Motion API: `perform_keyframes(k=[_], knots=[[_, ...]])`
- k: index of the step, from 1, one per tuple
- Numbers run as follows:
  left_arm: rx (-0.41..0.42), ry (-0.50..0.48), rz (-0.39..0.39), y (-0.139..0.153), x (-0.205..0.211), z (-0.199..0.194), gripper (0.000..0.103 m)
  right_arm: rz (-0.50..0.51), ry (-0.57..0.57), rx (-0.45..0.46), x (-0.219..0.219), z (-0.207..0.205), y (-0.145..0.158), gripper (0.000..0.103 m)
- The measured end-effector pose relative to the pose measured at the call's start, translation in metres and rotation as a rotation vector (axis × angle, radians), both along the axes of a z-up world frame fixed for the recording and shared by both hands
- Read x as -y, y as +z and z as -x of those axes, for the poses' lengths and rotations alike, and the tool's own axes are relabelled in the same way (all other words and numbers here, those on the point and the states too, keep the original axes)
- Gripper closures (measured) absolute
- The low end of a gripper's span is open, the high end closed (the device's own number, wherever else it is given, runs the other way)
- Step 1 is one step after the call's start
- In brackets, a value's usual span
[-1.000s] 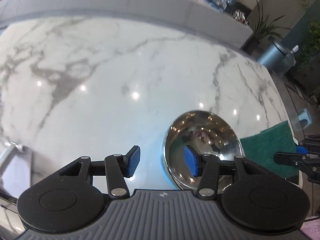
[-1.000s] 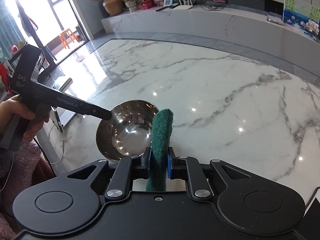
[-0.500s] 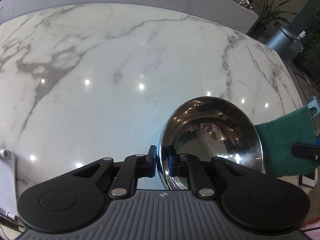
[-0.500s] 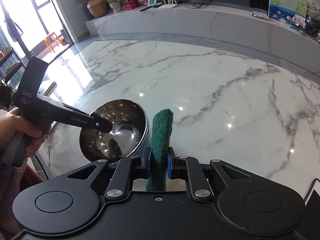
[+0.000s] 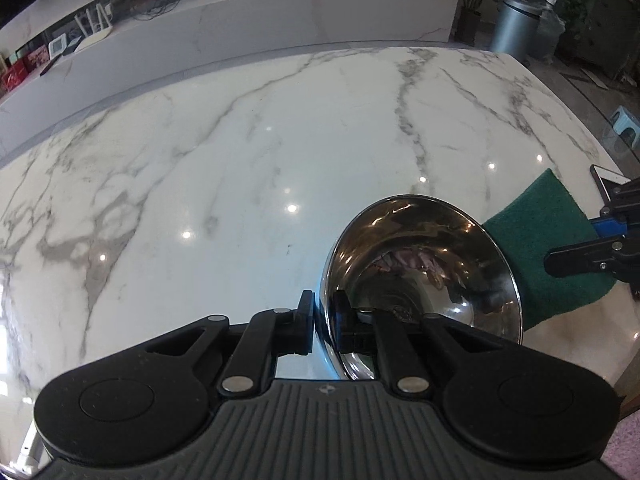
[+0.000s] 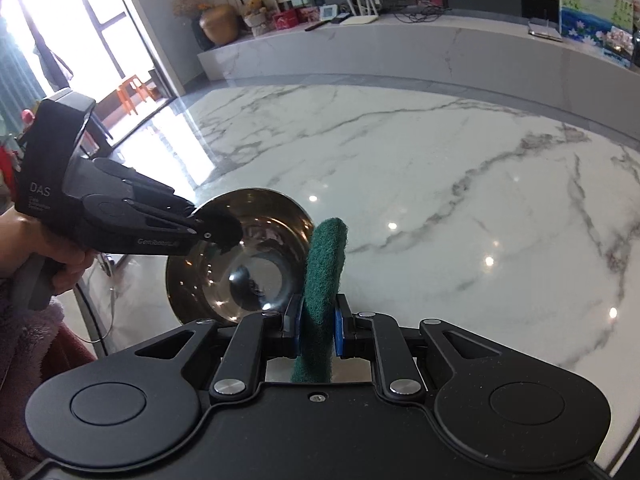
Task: Clean bowl
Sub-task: 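Tilt the bowl up by its rim with the left gripper to show its inside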
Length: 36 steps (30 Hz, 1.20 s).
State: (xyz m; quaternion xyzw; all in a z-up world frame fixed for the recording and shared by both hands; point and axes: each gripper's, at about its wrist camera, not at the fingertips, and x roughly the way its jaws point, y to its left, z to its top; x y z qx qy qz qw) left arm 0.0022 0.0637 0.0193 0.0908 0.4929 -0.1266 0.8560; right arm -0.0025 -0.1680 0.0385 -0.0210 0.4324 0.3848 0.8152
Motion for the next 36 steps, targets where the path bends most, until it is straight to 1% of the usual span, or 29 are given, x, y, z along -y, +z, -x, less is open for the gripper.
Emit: perform_keyframes(k=[2, 7, 11, 16, 18, 21, 24, 28, 33, 36], knots=[[0.014, -0.036, -0.020, 0.000, 0.004, -0.001, 0.095, -0.011, 0.021, -0.006, 0.001, -0.004, -0.003, 0.090], [0.039, -0.093, -0.045, -0.001, 0.012, -0.004, 0.094, -0.038, 0.067, -0.029, 0.005, -0.014, -0.008, 0.090], [0.070, -0.126, -0.060, -0.001, 0.016, -0.001, 0.093, -0.011, 0.118, -0.031, 0.001, -0.017, -0.009, 0.090], [0.078, -0.128, -0.068, -0.001, 0.018, -0.002, 0.093, 0.031, 0.160, -0.036, -0.007, -0.017, -0.015, 0.090], [0.089, -0.121, -0.083, -0.001, 0.018, -0.003, 0.092, 0.020, 0.158, -0.047, -0.007, -0.019, -0.018, 0.090], [0.093, -0.117, -0.079, -0.002, 0.015, -0.004, 0.092, 0.009, 0.150, -0.062, -0.007, -0.020, -0.022, 0.090], [0.098, -0.121, -0.074, -0.003, 0.013, -0.004, 0.092, 0.020, 0.154, -0.060, -0.008, -0.017, -0.021, 0.090], [0.107, -0.136, -0.086, -0.003, 0.014, -0.003, 0.092, 0.019, 0.148, -0.043, -0.007, -0.016, -0.013, 0.090], [0.129, -0.167, -0.103, -0.002, 0.017, 0.000, 0.092, -0.024, 0.107, -0.031, 0.000, -0.025, 0.004, 0.090], [0.149, -0.193, -0.119, -0.003, 0.020, 0.002, 0.092, -0.015, 0.098, -0.034, -0.002, -0.028, 0.007, 0.090]])
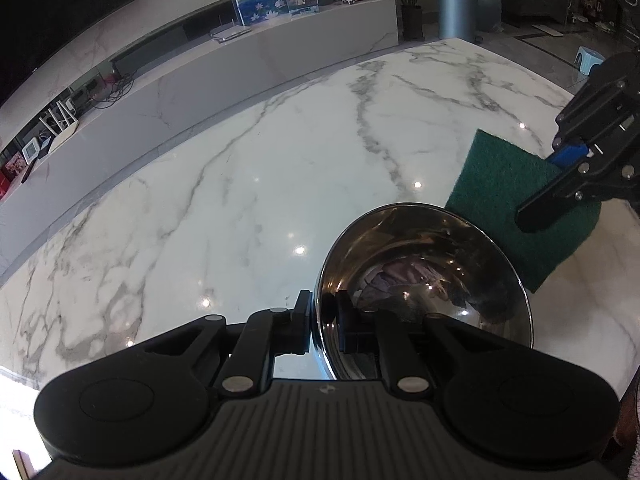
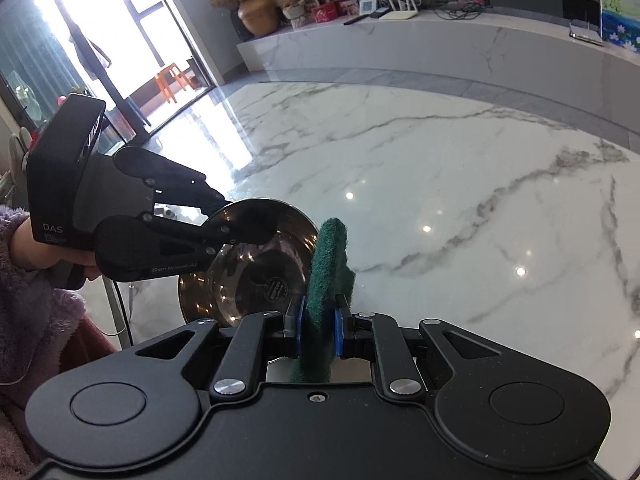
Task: Clean bowl
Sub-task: 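Tilt the bowl up by its rim with the left gripper to show its inside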
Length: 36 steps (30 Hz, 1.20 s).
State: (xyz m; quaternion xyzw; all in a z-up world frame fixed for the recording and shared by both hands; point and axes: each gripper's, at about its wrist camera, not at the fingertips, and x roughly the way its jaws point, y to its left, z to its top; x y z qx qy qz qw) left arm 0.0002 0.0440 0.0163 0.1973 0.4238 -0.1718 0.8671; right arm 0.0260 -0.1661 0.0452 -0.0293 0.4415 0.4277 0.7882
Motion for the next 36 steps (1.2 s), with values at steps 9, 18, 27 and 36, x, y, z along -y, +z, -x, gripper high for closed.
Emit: perform_keyframes(k=[9, 18, 27, 36], knots=[[-0.005, 0.033, 0.024, -0.003, -0.003, -0.004, 0.089, -0.016, -0.045, -0.080, 0.002, 0.012, -0.022, 0.090], [-0.020, 0.073, 0.067, -0.009, -0.009, -0.008, 0.086, -0.011, -0.067, -0.102, 0.001, 0.025, -0.026, 0.090], [-0.041, 0.107, 0.073, -0.014, -0.013, -0.011, 0.085, 0.040, -0.095, -0.105, 0.001, 0.032, -0.023, 0.090], [-0.142, 0.229, 0.115, -0.020, -0.029, -0.013, 0.063, 0.041, -0.118, -0.097, 0.000, 0.034, -0.020, 0.090]])
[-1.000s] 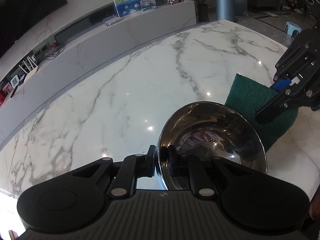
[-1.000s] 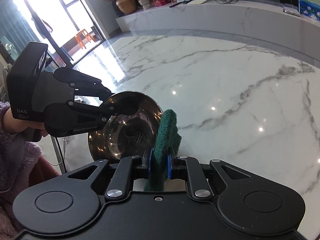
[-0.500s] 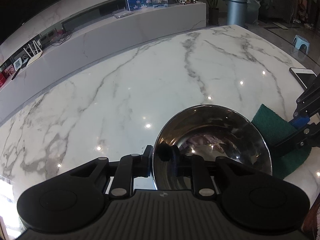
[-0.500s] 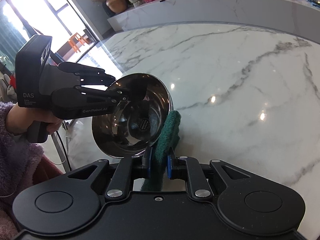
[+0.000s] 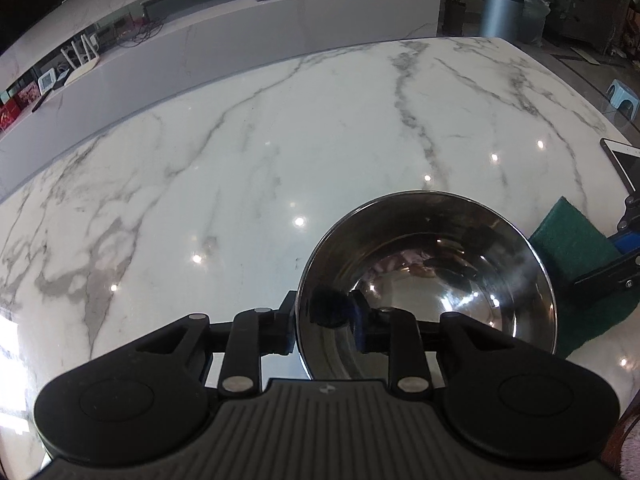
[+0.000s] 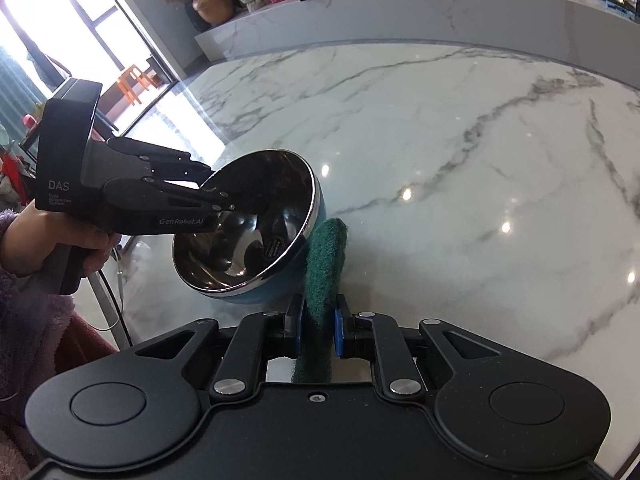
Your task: Clean bowl
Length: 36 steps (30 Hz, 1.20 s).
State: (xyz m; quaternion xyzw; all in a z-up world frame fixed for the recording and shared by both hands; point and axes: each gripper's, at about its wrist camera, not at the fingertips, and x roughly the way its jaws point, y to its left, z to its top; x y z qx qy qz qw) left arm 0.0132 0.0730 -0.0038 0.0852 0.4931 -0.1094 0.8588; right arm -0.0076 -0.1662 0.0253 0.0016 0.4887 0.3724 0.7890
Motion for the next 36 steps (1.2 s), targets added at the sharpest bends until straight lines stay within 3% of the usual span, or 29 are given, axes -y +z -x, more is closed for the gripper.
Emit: perform_keyframes(k=[2, 7, 10, 12, 16, 21, 27, 36], knots=[[-0.036, 0.061, 0.035, 0.001, -0.010, 0.001, 0.058, 0.003, 0.001, 0.002, -0.001, 0.000, 0.000, 0.090], [-0.137, 0.157, 0.172, 0.001, -0.031, 0.007, 0.058, 0.006, -0.010, 0.014, -0.001, 0.000, 0.002, 0.090], [-0.184, 0.174, 0.239, -0.001, -0.037, 0.009, 0.068, -0.001, -0.022, 0.019, -0.001, -0.001, 0.003, 0.090], [-0.197, 0.163, 0.229, -0.003, -0.034, 0.008, 0.085, 0.000, -0.021, 0.023, -0.002, 0.000, 0.005, 0.090], [-0.169, 0.123, 0.178, -0.004, -0.027, 0.009, 0.087, -0.002, -0.009, 0.032, -0.005, 0.000, 0.009, 0.090], [-0.077, 0.020, 0.090, 0.001, -0.014, 0.010, 0.089, -0.017, -0.001, 0.056, -0.005, -0.001, 0.018, 0.090], [-0.008, -0.058, 0.031, 0.007, -0.001, 0.012, 0.089, -0.051, -0.047, 0.054, 0.003, -0.009, 0.025, 0.090], [-0.033, -0.013, 0.050, 0.003, -0.004, 0.009, 0.089, -0.105, -0.082, -0.019, 0.002, -0.003, 0.005, 0.090]])
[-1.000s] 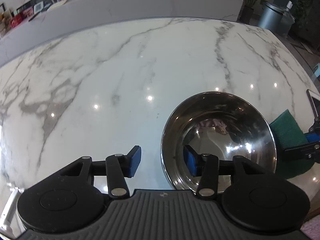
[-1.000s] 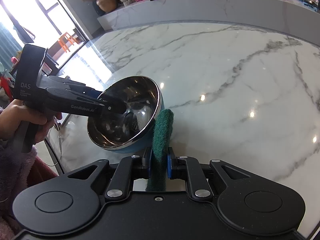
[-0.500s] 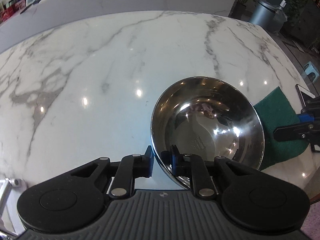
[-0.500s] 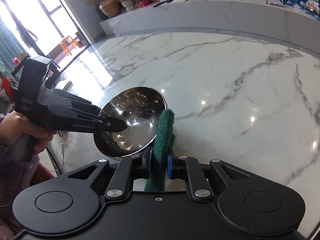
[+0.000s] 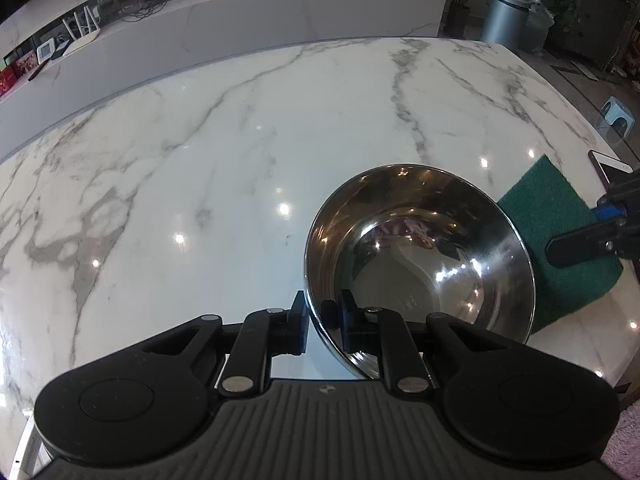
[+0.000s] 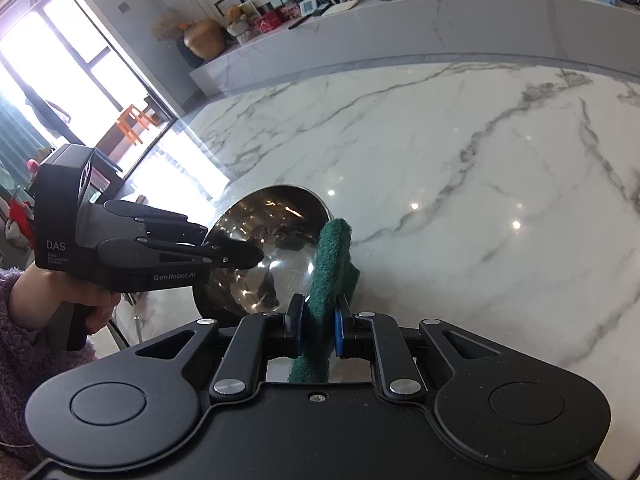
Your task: Clean bowl
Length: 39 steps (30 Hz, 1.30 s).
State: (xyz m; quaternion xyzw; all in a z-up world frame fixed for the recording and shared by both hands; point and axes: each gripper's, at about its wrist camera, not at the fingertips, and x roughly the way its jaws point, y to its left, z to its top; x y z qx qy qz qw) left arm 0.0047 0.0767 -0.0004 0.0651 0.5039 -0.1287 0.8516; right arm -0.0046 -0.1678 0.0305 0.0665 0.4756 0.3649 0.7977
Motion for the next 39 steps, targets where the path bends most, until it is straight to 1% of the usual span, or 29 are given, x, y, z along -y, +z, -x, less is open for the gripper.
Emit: perform_keyframes(k=[4, 9, 17, 22, 30, 33, 39], knots=[[-0.008, 0.013, 0.003, -0.001, -0.001, -0.001, 0.089, 0.007, 0.018, -0.015, -0.005, 0.009, -0.006, 0.090], [-0.014, 0.022, 0.002, -0.002, -0.002, 0.000, 0.089, 0.012, 0.013, -0.026, -0.006, 0.011, -0.008, 0.090], [-0.036, 0.085, 0.023, -0.004, -0.004, 0.000, 0.088, -0.016, -0.030, 0.039, -0.006, 0.003, 0.013, 0.090], [-0.020, 0.064, 0.013, -0.005, -0.002, 0.000, 0.087, 0.000, -0.034, 0.045, -0.010, 0.000, 0.014, 0.090], [0.016, 0.001, -0.018, -0.004, 0.003, -0.004, 0.087, 0.010, -0.021, -0.030, -0.011, 0.004, -0.005, 0.090], [0.010, 0.002, -0.018, -0.004, 0.004, -0.004, 0.087, 0.018, -0.015, -0.046, -0.011, 0.005, -0.011, 0.090], [0.014, -0.030, -0.025, -0.005, 0.006, -0.002, 0.086, 0.009, -0.043, -0.015, -0.006, 0.000, -0.001, 0.090]])
